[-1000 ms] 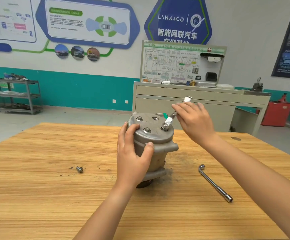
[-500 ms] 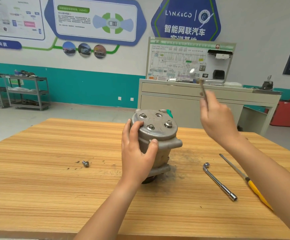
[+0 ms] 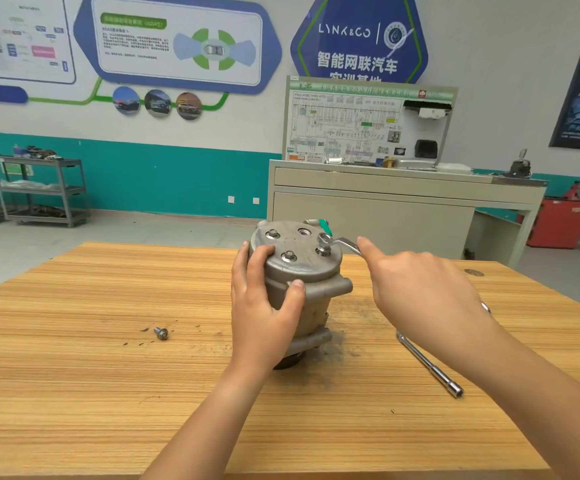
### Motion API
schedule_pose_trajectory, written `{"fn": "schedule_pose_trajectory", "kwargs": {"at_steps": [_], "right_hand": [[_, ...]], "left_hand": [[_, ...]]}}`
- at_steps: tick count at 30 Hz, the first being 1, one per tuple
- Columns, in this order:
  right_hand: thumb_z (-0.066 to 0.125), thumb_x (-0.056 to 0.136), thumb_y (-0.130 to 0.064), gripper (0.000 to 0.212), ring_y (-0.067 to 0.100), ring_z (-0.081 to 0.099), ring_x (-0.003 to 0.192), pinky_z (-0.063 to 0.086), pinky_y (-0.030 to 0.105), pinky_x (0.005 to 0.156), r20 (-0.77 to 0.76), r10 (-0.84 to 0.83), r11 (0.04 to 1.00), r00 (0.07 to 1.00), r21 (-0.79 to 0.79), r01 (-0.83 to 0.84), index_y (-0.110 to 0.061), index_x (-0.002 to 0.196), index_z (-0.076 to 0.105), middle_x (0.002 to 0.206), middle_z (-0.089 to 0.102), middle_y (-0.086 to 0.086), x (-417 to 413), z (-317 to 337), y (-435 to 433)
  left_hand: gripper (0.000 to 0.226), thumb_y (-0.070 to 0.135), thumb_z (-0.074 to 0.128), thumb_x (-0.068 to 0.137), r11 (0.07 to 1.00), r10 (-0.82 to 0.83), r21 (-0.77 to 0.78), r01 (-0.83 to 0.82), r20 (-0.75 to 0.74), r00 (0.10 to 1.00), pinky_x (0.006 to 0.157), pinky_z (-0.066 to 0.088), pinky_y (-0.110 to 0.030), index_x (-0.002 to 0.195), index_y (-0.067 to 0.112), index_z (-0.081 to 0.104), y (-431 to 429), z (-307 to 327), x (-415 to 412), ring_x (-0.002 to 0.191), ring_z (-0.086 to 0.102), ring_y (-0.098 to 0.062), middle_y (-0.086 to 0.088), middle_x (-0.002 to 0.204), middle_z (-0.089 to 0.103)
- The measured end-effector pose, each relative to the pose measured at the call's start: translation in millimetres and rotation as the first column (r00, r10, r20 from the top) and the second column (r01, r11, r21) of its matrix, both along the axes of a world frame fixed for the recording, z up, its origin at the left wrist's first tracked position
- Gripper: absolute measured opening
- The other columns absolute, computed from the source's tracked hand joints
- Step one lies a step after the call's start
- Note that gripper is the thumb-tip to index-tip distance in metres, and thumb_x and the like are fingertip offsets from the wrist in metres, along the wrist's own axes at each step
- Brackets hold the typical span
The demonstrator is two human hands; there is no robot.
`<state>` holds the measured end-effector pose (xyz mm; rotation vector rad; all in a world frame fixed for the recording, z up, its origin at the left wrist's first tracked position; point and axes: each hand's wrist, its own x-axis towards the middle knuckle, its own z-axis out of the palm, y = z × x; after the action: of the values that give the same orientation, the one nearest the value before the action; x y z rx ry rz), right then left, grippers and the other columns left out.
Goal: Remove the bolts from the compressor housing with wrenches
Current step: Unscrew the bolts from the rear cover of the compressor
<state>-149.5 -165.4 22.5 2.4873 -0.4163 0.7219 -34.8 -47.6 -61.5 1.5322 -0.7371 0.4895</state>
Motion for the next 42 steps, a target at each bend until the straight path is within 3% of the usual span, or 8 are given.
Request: {"fn": "schedule_pose_trajectory", "kwargs": {"at_steps": [7, 11, 18, 25, 31, 34, 38, 42], "right_hand": [[0.04, 0.087, -0.007, 0.045, 0.03, 0.052, 0.07, 0.015, 0.027, 0.04, -0.053, 0.036, 0.997, 0.998, 0.074, -0.032, -0.022, 0.13, 0.036, 0.061, 0.037, -0.001, 13.2, 3.0, 4.5], [0.038, 0.093, -0.018, 0.035, 0.025, 0.037, 0.058, 0.016, 0.028, 0.039, -0.008, 0.024, 0.995, 1.0, 0.099, -0.023, -0.031, 0.125, 0.036, 0.055, 0.03, -0.005, 3.8, -2.8, -0.5], [0.039, 0.092, -0.019, 0.034, 0.018, 0.032, 0.046, 0.014, 0.025, 0.039, 0.032, -0.055, 0.997, 0.998, 0.059, 0.053, -0.031, 0.124, 0.037, 0.054, 0.032, -0.006, -7.9, 1.3, -2.9], [0.039, 0.09, -0.013, 0.036, 0.021, 0.03, 0.05, 0.014, 0.025, 0.039, -0.032, -0.088, 0.996, 0.996, 0.024, 0.088, -0.027, 0.123, 0.041, 0.055, 0.028, -0.004, -3.8, 10.3, 4.1], [0.037, 0.089, -0.007, 0.059, 0.024, 0.051, 0.065, 0.014, 0.026, 0.039, -0.075, -0.106, 0.994, 0.992, -0.041, 0.103, -0.014, 0.144, 0.018, 0.066, 0.046, -0.001, -1.6, 5.4, 15.7], [0.053, 0.087, -0.02, 0.045, 0.021, 0.041, 0.039, 0.014, 0.018, 0.038, 0.025, -0.146, 0.982, 0.989, -0.117, 0.148, -0.015, 0.131, 0.048, 0.05, 0.041, -0.003, -5.5, -5.8, 8.8], [0.054, 0.085, -0.019, 0.026, 0.024, 0.052, 0.041, 0.035, 0.024, 0.041, 0.347, 0.29, 0.952, 0.892, -0.202, -0.231, -0.008, 0.101, 0.071, 0.051, 0.053, 0.006, 7.1, -23.2, -44.6], [0.06, 0.081, -0.003, 0.024, 0.033, 0.066, 0.075, 0.049, 0.051, 0.078, 0.42, 0.422, 0.902, 0.803, -0.107, -0.418, 0.005, 0.103, 0.067, 0.083, 0.068, 0.018, 50.4, -17.4, -79.5]], "left_hand": [[0.064, 0.055, 0.046, 0.069, 0.999, 0.028, 0.042, -0.029, 0.016, 0.999, 0.103, 0.026, -0.024, 0.127, 0.03, 0.045, -5.7, 4.9, -0.2, 0.133, 0.022, 0.0, 0.003, 0.15, 0.024], [0.057, 0.058, 0.042, 0.066, 1.0, -0.002, 0.003, 0.002, 0.006, 1.0, 0.096, 0.018, -0.002, 0.12, 0.04, 0.042, -2.6, 0.8, 1.0, 0.124, 0.018, 0.018, 0.004, 0.15, 0.025], [0.046, 0.056, 0.043, 0.068, 1.0, -0.003, -0.01, 0.003, -0.008, 1.0, 0.089, 0.014, 0.007, 0.112, 0.048, 0.038, -0.7, 0.0, 1.3, 0.127, 0.022, 0.006, 0.001, 0.149, 0.027], [0.05, 0.058, 0.042, 0.066, 1.0, -0.001, 0.003, 0.001, -0.002, 1.0, 0.103, 0.026, -0.025, 0.115, 0.047, 0.037, -1.0, 2.3, -2.5, 0.129, 0.021, 0.005, 0.002, 0.15, 0.025], [0.052, 0.058, 0.042, 0.066, 1.0, 0.006, -0.006, -0.006, 0.0, 1.0, 0.102, 0.024, -0.022, 0.116, 0.045, 0.037, -3.1, 2.9, -3.9, 0.134, 0.023, -0.002, 0.0, 0.15, 0.026], [0.05, 0.057, 0.042, 0.066, 1.0, -0.01, 0.002, 0.01, -0.005, 1.0, 0.101, 0.023, -0.02, 0.115, 0.047, 0.037, -2.5, 1.0, -2.0, 0.128, 0.02, 0.009, 0.004, 0.15, 0.025], [0.045, 0.055, 0.042, 0.067, 0.998, -0.052, 0.023, 0.053, -0.008, 0.999, 0.095, 0.018, -0.001, 0.111, 0.051, 0.038, -0.4, 1.7, 4.5, 0.121, 0.016, 0.025, 0.007, 0.149, 0.026], [0.039, 0.042, 0.051, 0.072, 0.997, -0.06, 0.053, 0.06, 0.0, 0.998, 0.102, 0.022, -0.02, 0.108, 0.052, 0.039, -2.1, 6.0, 6.4, 0.126, 0.022, 0.01, 0.008, 0.149, 0.028]]}}
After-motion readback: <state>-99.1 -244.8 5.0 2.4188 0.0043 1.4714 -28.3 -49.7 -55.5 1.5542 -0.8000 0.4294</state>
